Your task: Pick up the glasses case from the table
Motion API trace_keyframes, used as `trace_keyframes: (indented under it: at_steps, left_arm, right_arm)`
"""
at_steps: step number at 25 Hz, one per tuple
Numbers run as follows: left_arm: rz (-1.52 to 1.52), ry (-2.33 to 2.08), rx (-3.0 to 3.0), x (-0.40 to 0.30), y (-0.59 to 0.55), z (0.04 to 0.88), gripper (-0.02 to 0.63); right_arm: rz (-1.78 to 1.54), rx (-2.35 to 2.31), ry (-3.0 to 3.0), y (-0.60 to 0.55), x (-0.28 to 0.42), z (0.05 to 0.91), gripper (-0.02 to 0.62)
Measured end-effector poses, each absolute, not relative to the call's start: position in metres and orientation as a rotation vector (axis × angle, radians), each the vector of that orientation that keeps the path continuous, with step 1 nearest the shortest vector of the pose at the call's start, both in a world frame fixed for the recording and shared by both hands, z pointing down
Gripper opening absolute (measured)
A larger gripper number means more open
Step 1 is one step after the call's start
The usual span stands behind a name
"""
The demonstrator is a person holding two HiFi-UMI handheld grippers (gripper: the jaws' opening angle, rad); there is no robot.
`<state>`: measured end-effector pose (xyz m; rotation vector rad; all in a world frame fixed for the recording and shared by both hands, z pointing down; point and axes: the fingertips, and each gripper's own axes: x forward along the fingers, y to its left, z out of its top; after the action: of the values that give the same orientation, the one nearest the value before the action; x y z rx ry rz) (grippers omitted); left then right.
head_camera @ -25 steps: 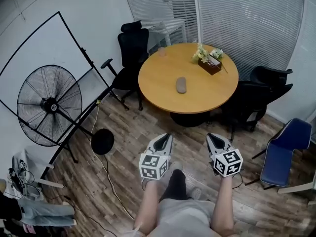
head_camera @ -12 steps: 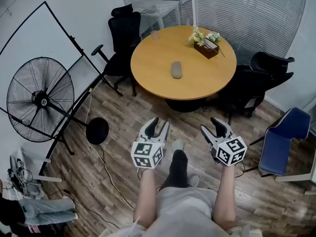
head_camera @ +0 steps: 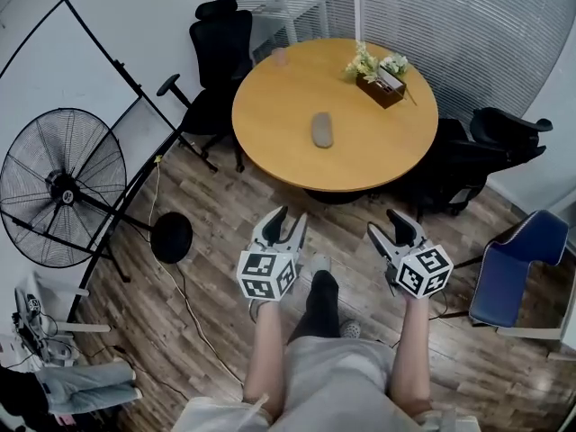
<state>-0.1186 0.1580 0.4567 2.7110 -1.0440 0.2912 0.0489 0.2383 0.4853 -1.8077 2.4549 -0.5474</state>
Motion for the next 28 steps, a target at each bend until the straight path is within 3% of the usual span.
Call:
trace_keyframes:
  at_steps: [28]
  left_arm:
    - [0.423, -0.897, 2.656, -0.062, -0.131, 0.501, 0.160]
  right_arm:
    - [-0.778, -1.868, 2.392, -0.081, 0.091, 0.538, 0.227]
